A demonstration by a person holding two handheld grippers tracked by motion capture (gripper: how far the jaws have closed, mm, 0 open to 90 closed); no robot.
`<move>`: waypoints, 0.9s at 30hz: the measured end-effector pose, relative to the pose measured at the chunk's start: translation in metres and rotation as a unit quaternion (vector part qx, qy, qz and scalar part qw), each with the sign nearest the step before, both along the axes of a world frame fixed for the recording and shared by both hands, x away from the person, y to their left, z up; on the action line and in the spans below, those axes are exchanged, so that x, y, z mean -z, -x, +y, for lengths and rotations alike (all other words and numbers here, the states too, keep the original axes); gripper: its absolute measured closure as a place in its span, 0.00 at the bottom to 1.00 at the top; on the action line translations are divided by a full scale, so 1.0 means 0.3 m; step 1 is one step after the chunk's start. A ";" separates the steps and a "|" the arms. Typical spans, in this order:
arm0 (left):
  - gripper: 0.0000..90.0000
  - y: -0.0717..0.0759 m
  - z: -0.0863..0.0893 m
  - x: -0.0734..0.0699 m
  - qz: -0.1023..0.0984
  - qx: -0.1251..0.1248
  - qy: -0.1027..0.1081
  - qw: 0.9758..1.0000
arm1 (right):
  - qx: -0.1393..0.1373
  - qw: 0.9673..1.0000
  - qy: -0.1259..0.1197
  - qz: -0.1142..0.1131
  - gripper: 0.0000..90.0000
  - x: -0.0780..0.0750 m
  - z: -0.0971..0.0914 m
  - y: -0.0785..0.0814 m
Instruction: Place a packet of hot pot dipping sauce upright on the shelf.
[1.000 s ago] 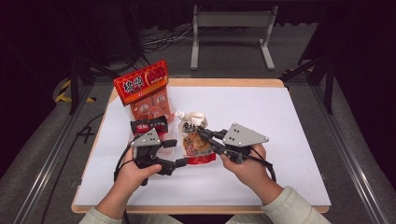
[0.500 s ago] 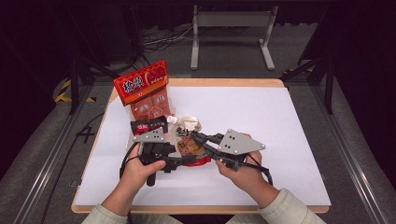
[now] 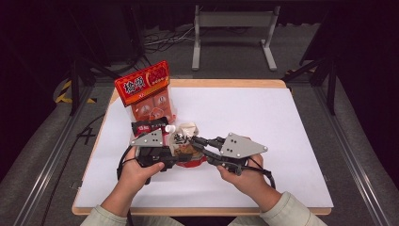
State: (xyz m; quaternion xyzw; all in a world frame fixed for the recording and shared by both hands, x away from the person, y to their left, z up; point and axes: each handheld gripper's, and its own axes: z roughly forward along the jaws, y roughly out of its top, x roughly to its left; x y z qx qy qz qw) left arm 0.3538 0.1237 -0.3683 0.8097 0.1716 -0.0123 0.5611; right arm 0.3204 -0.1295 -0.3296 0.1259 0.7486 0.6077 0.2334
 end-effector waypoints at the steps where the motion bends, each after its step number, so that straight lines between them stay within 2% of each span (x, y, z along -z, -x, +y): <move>1: 0.96 -0.001 0.002 -0.001 -0.003 0.001 -0.002 1.000 | -0.003 1.000 -0.005 0.002 0.87 -0.002 -0.003 0.000; 4: 0.97 -0.001 0.010 -0.002 -0.009 0.000 -0.001 1.000 | -0.005 1.000 -0.018 0.006 0.76 -0.009 -0.010 0.003; 9: 0.98 0.008 0.024 -0.018 -0.048 -0.013 -0.020 0.999 | 0.005 0.999 -0.031 0.013 0.65 -0.011 -0.040 0.000; 11: 0.98 0.009 0.034 -0.026 -0.062 -0.014 -0.028 0.998 | 0.009 0.999 -0.039 0.018 0.63 -0.010 -0.058 -0.003; 19: 0.98 0.002 0.100 -0.056 -0.079 -0.021 -0.014 0.997 | 0.036 0.997 -0.058 0.036 0.63 0.011 -0.147 -0.008; 22: 0.98 -0.002 0.142 -0.067 -0.086 -0.026 -0.011 0.996 | 0.055 0.995 -0.069 0.046 0.63 0.026 -0.210 -0.015; 27: 0.98 -0.009 0.188 -0.074 -0.095 -0.034 -0.008 0.995 | 0.075 0.994 -0.059 0.060 0.61 0.035 -0.263 -0.030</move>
